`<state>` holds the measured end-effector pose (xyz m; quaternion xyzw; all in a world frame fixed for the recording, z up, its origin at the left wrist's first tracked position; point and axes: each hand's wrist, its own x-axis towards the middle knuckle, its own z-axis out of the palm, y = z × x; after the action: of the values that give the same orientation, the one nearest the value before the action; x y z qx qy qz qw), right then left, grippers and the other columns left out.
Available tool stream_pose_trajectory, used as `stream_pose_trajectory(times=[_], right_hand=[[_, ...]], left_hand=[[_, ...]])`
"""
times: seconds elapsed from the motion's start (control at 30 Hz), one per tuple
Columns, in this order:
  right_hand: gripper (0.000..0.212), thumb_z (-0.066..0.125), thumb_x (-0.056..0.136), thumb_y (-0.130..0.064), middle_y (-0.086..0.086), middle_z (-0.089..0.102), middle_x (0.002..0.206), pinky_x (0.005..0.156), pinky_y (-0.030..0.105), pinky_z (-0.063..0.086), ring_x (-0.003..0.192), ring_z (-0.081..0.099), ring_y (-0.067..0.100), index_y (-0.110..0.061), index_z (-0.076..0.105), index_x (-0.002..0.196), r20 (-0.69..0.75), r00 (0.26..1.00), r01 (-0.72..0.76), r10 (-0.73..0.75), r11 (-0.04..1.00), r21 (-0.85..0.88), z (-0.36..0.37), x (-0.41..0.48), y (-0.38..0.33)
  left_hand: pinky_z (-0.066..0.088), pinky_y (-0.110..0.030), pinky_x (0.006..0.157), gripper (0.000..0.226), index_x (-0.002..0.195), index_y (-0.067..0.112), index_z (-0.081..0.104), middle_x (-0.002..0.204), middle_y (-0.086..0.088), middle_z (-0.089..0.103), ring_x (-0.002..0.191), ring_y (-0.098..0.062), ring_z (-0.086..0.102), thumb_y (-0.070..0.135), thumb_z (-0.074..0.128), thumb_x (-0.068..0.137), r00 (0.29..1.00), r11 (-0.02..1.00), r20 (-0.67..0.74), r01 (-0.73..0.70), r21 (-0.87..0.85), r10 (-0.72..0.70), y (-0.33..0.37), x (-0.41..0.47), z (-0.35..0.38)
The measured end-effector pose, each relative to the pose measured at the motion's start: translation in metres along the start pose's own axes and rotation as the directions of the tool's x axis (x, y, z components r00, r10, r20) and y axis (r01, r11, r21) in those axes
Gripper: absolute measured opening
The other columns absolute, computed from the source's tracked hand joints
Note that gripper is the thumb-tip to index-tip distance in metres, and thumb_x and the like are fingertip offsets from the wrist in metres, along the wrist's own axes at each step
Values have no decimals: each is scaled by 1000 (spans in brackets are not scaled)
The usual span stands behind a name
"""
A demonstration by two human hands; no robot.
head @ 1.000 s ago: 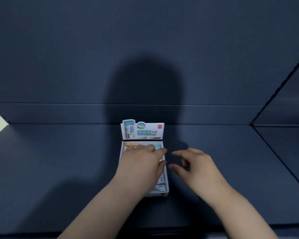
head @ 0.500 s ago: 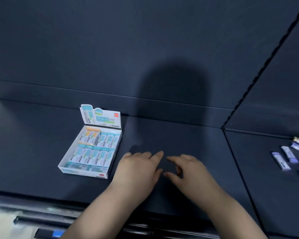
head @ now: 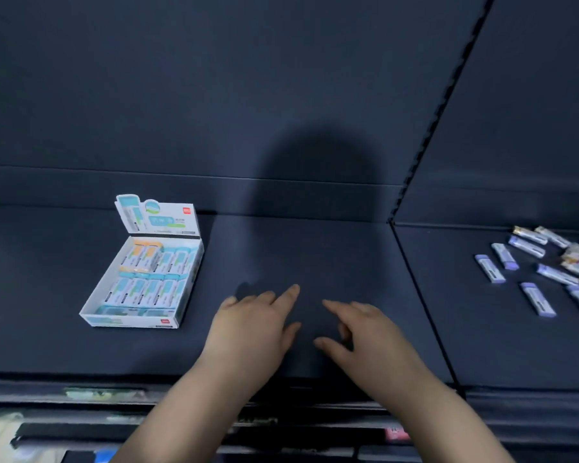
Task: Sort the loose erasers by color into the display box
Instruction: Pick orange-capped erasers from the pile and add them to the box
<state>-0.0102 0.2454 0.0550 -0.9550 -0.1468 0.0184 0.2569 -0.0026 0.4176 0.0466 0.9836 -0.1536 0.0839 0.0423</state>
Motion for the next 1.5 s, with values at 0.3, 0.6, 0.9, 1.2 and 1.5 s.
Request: stream_pose_trajectory(times=[0.3, 0.6, 0.9, 1.2, 1.5], right_hand=[[63, 55, 87, -49, -22, 31, 76, 80, 12, 30, 92, 32, -1, -33, 31, 143, -69, 983, -171, 170, 985, -15, 0, -32, 15], [61, 57, 86, -47, -19, 36, 75, 81, 14, 31, 89, 36, 3, -30, 36, 141, -149, 978, -151, 148, 989, -5, -23, -49, 64], [60, 53, 88, -49, -18, 36, 78, 79, 14, 30, 88, 37, 3, -33, 33, 142, -147, 987, -72, 65, 996, -45, -102, -61, 177], [59, 55, 87, -49, -20, 32, 83, 85, 17, 33, 103, 43, 8, -34, 36, 141, -55, 997, -55, 52, 997, -55, -174, -65, 286], [58, 55, 88, -49, -17, 36, 77, 78, 15, 33, 88, 37, 3, -35, 35, 140, -57, 996, -67, 67, 998, 2, -179, -71, 312]], left_hand=[[44, -33, 72, 53, 137, 31, 45, 92, 4, 63, 85, -20, 63, 46, 54, 87, 998, 992, 8, -62, -110, 63, 5, -1, 8], [46, -26, 50, 50, 107, 23, 70, 62, 8, 59, 52, -13, 59, 42, 81, 62, 977, 981, -98, -195, -24, 192, 56, 7, 25], [31, -25, 92, 54, 147, 38, 12, 122, 11, 51, 115, -12, 48, 51, 27, 97, 990, 988, -53, -135, -72, 131, 185, 64, 30], [47, -27, 48, 45, 108, 28, 69, 66, 8, 63, 56, -13, 63, 48, 58, 70, 985, 991, -143, -109, -81, 97, 300, 115, 57], [46, -25, 46, 48, 104, 29, 70, 64, 8, 62, 53, -10, 61, 49, 39, 73, 987, 993, -117, -113, -23, 109, 319, 136, 60]])
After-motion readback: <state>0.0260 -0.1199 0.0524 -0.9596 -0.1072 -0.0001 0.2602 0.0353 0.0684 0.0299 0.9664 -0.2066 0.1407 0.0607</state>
